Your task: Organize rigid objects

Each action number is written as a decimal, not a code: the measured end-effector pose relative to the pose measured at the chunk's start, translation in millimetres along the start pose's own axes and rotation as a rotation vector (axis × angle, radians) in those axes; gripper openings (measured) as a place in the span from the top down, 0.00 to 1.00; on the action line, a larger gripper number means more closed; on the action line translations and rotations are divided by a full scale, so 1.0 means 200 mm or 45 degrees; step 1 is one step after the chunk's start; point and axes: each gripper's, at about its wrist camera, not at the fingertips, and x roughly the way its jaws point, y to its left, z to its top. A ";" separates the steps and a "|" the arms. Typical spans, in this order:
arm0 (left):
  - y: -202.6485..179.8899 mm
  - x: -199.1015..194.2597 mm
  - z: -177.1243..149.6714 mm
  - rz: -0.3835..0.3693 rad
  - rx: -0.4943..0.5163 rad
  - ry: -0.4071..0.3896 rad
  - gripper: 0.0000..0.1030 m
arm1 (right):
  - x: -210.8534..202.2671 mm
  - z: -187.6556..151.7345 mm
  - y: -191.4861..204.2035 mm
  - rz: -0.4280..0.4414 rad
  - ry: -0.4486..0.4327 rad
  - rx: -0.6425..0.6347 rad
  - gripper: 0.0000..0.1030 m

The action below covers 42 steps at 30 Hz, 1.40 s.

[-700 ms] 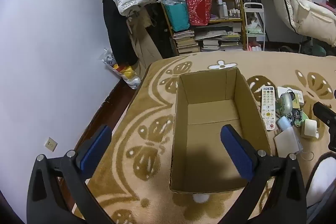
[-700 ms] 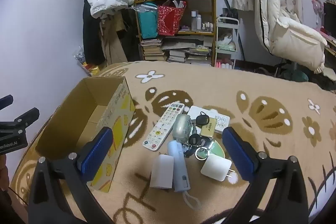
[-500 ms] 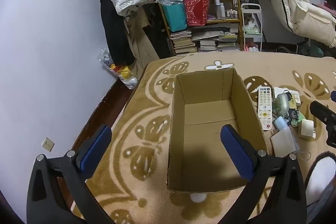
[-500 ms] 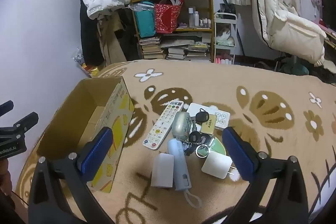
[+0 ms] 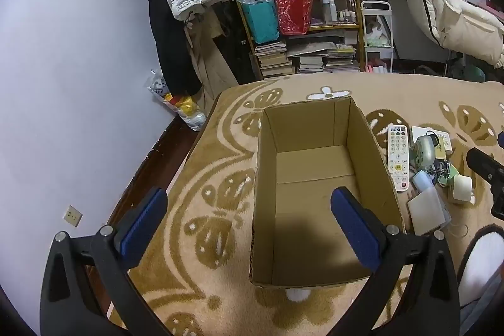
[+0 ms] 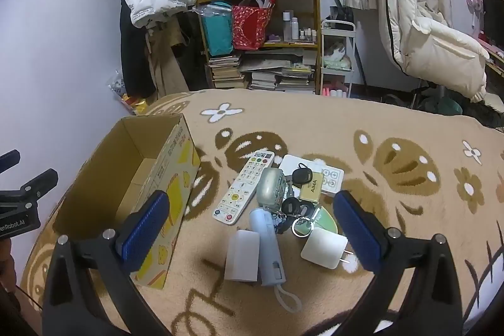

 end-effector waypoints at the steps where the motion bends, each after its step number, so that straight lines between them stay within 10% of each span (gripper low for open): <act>1: 0.00 0.00 0.00 0.001 0.000 -0.001 0.00 | 0.00 0.00 0.00 0.000 -0.001 -0.001 0.00; 42: 0.00 0.02 -0.02 0.027 -0.004 0.015 0.00 | -0.01 -0.01 0.07 -0.032 -0.015 -0.102 0.00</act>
